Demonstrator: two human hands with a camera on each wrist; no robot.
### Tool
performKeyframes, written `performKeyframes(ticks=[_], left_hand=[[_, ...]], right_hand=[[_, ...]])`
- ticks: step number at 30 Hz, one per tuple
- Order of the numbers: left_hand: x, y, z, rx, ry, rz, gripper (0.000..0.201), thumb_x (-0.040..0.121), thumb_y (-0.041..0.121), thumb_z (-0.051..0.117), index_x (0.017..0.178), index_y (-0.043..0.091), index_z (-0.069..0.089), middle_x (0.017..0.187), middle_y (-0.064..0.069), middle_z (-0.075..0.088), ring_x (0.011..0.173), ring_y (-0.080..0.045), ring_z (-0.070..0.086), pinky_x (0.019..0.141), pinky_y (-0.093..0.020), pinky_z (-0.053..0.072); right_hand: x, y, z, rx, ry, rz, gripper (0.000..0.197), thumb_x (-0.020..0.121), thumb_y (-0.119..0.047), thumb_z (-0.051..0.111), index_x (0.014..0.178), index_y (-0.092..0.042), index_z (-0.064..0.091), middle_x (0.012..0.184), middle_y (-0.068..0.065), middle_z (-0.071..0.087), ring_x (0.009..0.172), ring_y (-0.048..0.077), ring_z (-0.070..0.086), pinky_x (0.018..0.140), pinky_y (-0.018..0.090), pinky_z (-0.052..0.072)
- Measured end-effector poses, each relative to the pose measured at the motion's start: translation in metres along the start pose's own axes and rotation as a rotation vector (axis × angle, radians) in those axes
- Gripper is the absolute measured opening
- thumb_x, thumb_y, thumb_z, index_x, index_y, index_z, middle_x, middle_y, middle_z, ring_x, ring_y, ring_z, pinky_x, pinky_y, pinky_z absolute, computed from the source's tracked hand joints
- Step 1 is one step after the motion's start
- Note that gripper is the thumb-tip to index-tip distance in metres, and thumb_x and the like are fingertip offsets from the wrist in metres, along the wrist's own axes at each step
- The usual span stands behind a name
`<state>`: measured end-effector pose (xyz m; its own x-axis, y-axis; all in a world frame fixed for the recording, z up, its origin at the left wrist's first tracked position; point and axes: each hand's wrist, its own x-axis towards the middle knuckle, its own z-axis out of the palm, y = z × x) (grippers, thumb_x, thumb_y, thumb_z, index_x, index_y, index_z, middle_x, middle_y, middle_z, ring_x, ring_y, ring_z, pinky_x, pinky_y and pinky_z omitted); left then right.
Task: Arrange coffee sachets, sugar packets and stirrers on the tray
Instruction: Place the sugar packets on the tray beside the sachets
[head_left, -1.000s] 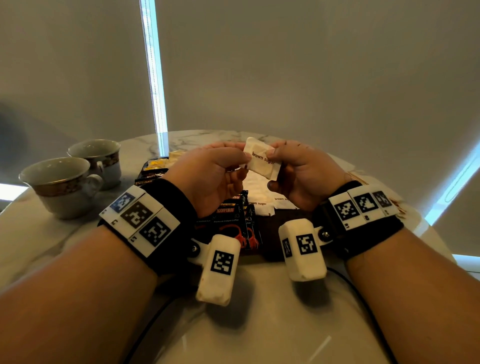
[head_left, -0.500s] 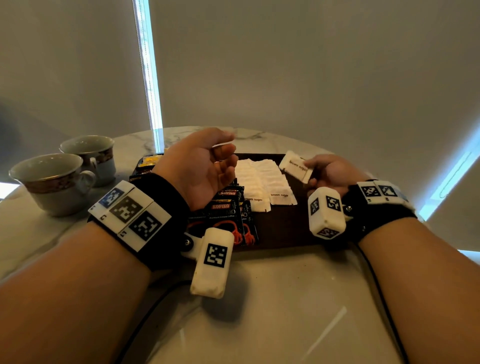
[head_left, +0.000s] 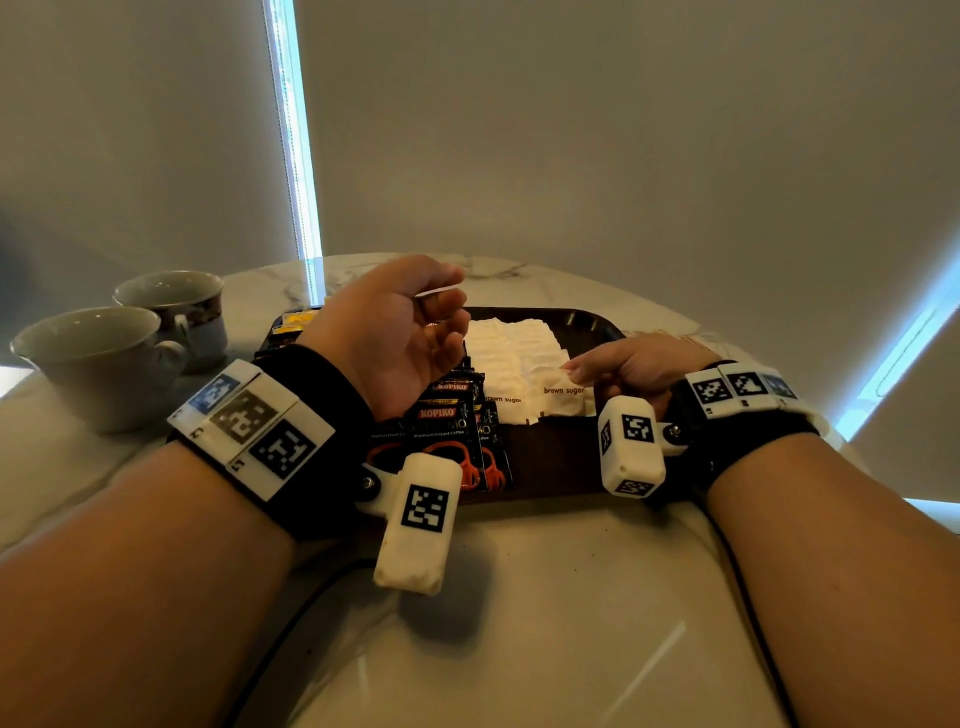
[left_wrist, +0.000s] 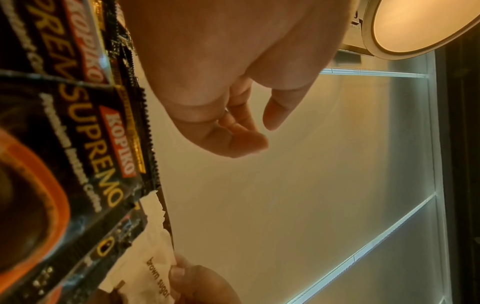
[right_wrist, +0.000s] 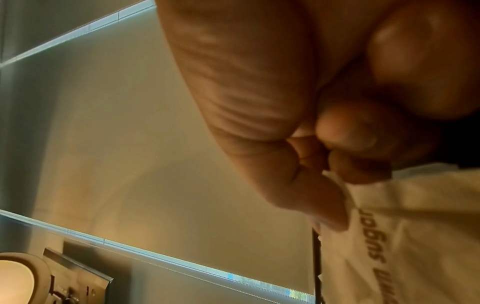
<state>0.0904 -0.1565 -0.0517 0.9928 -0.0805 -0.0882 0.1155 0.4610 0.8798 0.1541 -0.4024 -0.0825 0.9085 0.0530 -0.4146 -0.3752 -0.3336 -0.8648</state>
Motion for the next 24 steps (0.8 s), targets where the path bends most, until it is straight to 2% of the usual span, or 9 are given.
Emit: performKeyframes(ticks=[7,10,12,13,15,16,18,20,24], left_hand=[[0.0007,0.0017,-0.0006,0.020,-0.003,0.009,0.009,0.094,0.019,0.063,0.100,0.013,0.066,0.071,0.000,0.061,0.056,-0.010,0.059,0.045,-0.019,0.046],[0.0008,0.0021,-0.0021,0.007,0.001,0.009,0.009,0.094,0.018,0.063,0.100,0.012,0.066,0.073,0.000,0.061,0.057,-0.011,0.059,0.044,-0.020,0.046],[0.0007,0.0019,-0.0022,0.001,0.002,0.004,0.010,0.093,0.018,0.063,0.100,0.012,0.066,0.072,0.000,0.061,0.058,-0.011,0.059,0.044,-0.019,0.045],[0.0007,0.0017,-0.0023,0.002,0.002,0.001,0.010,0.093,0.018,0.064,0.101,0.012,0.066,0.072,0.000,0.061,0.058,-0.011,0.059,0.044,-0.019,0.045],[0.0016,0.0010,-0.0023,0.006,0.005,-0.006,0.011,0.093,0.019,0.065,0.102,0.013,0.065,0.072,0.000,0.061,0.058,-0.011,0.059,0.044,-0.019,0.045],[0.0021,0.0007,-0.0022,0.005,0.006,-0.009,0.011,0.093,0.019,0.065,0.102,0.013,0.065,0.072,0.000,0.061,0.057,-0.011,0.059,0.044,-0.019,0.045],[0.0034,0.0007,-0.0024,-0.001,0.005,-0.016,0.009,0.093,0.019,0.065,0.100,0.013,0.064,0.072,0.000,0.060,0.056,-0.011,0.058,0.043,-0.019,0.045],[0.0038,0.0007,-0.0028,-0.003,0.008,-0.019,0.009,0.092,0.018,0.066,0.100,0.013,0.064,0.073,0.000,0.061,0.056,-0.011,0.059,0.043,-0.019,0.045],[0.0031,0.0007,-0.0038,-0.003,0.013,-0.014,0.012,0.092,0.018,0.066,0.102,0.012,0.064,0.073,0.000,0.061,0.057,-0.011,0.059,0.043,-0.020,0.045]], right_hand=[[-0.0058,-0.0016,0.0018,-0.045,0.003,0.014,0.010,0.091,-0.005,0.063,0.094,-0.009,0.073,0.079,0.008,0.063,0.043,0.008,0.046,0.042,0.021,0.044],[-0.0018,0.0012,-0.0006,-0.060,0.000,0.014,0.013,0.089,-0.007,0.067,0.086,-0.009,0.079,0.109,0.019,0.067,0.081,0.027,0.059,0.073,0.035,0.052],[-0.0007,0.0021,-0.0010,-0.070,0.012,0.016,0.014,0.085,-0.008,0.071,0.078,-0.013,0.082,0.123,0.023,0.067,0.102,0.036,0.060,0.101,0.048,0.049],[-0.0007,0.0022,-0.0007,-0.070,0.017,0.018,0.013,0.083,-0.009,0.072,0.079,-0.015,0.083,0.126,0.023,0.066,0.110,0.039,0.062,0.108,0.053,0.044],[0.0000,0.0022,-0.0001,-0.079,0.026,0.012,0.012,0.082,-0.009,0.072,0.080,-0.015,0.083,0.125,0.023,0.067,0.118,0.043,0.062,0.109,0.055,0.042],[0.0006,0.0023,0.0001,-0.089,0.036,0.004,0.014,0.084,-0.009,0.070,0.080,-0.013,0.082,0.124,0.023,0.067,0.113,0.042,0.064,0.105,0.050,0.046],[0.0006,0.0026,0.0008,-0.097,0.046,-0.013,0.017,0.090,-0.008,0.063,0.084,-0.010,0.079,0.118,0.023,0.067,0.097,0.036,0.061,0.083,0.042,0.051],[-0.0027,0.0013,0.0028,-0.098,0.044,-0.014,0.015,0.094,-0.007,0.060,0.092,-0.010,0.075,0.117,0.023,0.064,0.095,0.033,0.057,0.072,0.038,0.050],[-0.0047,-0.0012,0.0017,-0.114,0.028,0.000,0.014,0.094,-0.009,0.062,0.097,-0.012,0.074,0.127,0.024,0.065,0.106,0.038,0.063,0.097,0.049,0.050]])
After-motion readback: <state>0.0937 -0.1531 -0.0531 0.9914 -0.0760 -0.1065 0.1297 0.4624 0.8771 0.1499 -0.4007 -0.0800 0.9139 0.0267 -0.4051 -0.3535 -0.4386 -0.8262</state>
